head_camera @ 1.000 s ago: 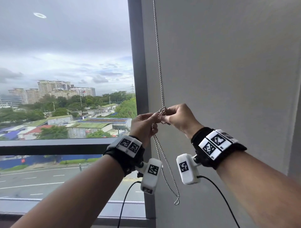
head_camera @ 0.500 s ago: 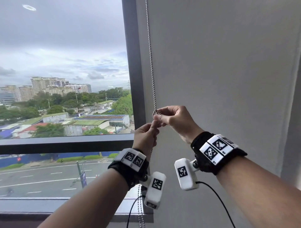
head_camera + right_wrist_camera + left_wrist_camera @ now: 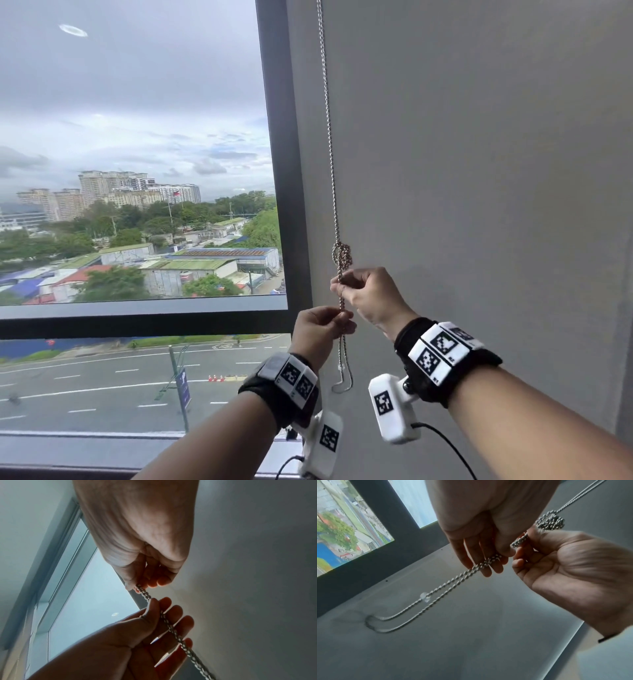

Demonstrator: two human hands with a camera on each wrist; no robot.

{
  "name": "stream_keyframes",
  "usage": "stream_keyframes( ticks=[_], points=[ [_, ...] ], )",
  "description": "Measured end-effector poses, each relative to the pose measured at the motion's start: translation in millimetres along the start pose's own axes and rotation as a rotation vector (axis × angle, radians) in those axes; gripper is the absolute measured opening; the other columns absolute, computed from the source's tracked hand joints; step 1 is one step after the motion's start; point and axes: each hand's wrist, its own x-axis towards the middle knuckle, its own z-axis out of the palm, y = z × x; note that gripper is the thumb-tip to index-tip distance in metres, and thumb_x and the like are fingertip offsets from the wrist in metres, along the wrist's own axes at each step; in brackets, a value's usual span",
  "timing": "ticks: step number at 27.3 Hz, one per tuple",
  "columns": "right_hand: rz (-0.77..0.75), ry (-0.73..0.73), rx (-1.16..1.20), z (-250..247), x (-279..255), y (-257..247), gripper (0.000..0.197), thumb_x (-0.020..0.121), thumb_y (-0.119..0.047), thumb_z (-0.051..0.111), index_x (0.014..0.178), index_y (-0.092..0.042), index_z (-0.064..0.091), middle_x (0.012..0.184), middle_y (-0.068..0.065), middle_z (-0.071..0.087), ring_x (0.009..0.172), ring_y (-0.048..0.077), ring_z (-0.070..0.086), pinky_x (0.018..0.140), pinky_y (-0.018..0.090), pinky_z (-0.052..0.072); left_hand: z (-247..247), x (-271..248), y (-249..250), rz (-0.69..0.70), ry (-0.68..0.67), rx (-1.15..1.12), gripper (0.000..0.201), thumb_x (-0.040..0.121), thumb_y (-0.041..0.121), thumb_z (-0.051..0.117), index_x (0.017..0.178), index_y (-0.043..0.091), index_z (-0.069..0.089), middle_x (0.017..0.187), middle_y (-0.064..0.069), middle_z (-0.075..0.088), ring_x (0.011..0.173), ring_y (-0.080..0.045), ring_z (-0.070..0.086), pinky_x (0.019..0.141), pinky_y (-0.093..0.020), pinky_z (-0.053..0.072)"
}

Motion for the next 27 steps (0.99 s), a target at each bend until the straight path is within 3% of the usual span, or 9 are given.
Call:
stream_keyframes(
  ticks=[3,6,9,12,16,22,27],
  points=[
    [0.01,-0.01,-0.083,9,5,26,0.005,0.083,-0.016,0.075,0.082,-0.011,0.077,0.079,0.005,0.076,0.069,0.01,0.065,0.071,0.02,0.052,-4,12,-27,-0.013,0.041,0.072,0.018,0.082,-0.005,0.061,0.07,0.006,0.069,0.055,-0.001,0.068,0.054,-0.013,0.062,0.069,-0.032,0.054],
    [0.05,0.002,-0.118,19,10,51,0.01,0.084,-0.019,0.075,0.083,-0.009,0.077,0.072,0.0,0.072,0.065,0.008,0.063,0.059,0.006,0.045,-11,19,-50,-0.037,0.072,0.112,0.018,0.081,-0.006,0.061,0.069,0.005,0.07,0.054,-0.001,0.067,0.052,-0.011,0.06,0.064,-0.026,0.052],
    [0.069,-0.009,-0.125,31,15,69,0.011,0.084,-0.019,0.075,0.083,-0.008,0.077,0.071,0.0,0.072,0.065,0.009,0.062,0.056,0.005,0.044,-19,22,-68,-0.064,0.074,0.151,0.019,0.082,-0.007,0.06,0.07,0.005,0.07,0.053,0.0,0.067,0.05,-0.008,0.06,0.059,-0.021,0.05],
    [0.083,-0.031,-0.117,41,20,81,0.012,0.085,-0.019,0.074,0.087,-0.007,0.078,0.079,0.007,0.077,0.07,0.015,0.067,0.054,0.003,0.044,-28,26,-83,-0.09,0.091,0.17,0.018,0.081,-0.009,0.059,0.072,0.002,0.07,0.054,0.0,0.067,0.052,-0.009,0.063,0.061,-0.023,0.051],
    [0.075,-0.016,-0.128,49,21,85,0.014,0.084,-0.019,0.074,0.091,-0.007,0.079,0.083,0.005,0.077,0.074,0.011,0.068,0.067,0.008,0.047,-32,28,-87,-0.069,0.085,0.213,0.013,0.081,-0.008,0.06,0.076,-0.002,0.071,0.052,0.005,0.067,0.052,-0.004,0.061,0.061,-0.019,0.049],
    [0.076,-0.021,-0.144,53,19,81,0.013,0.084,-0.019,0.074,0.089,-0.008,0.079,0.076,0.005,0.074,0.064,0.012,0.064,0.047,0.002,0.041,-30,26,-81,-0.041,0.095,0.192,0.009,0.079,-0.013,0.058,0.08,-0.016,0.067,0.045,0.008,0.063,0.045,0.0,0.057,0.055,-0.013,0.046],
    [0.081,-0.007,-0.157,51,15,79,0.015,0.085,-0.019,0.074,0.092,-0.007,0.078,0.081,0.007,0.076,0.069,0.011,0.065,0.052,-0.001,0.04,-33,28,-86,-0.069,0.091,0.197,0.01,0.08,-0.012,0.058,0.082,-0.013,0.068,0.049,0.005,0.066,0.049,-0.005,0.06,0.059,-0.019,0.051]
  ],
)
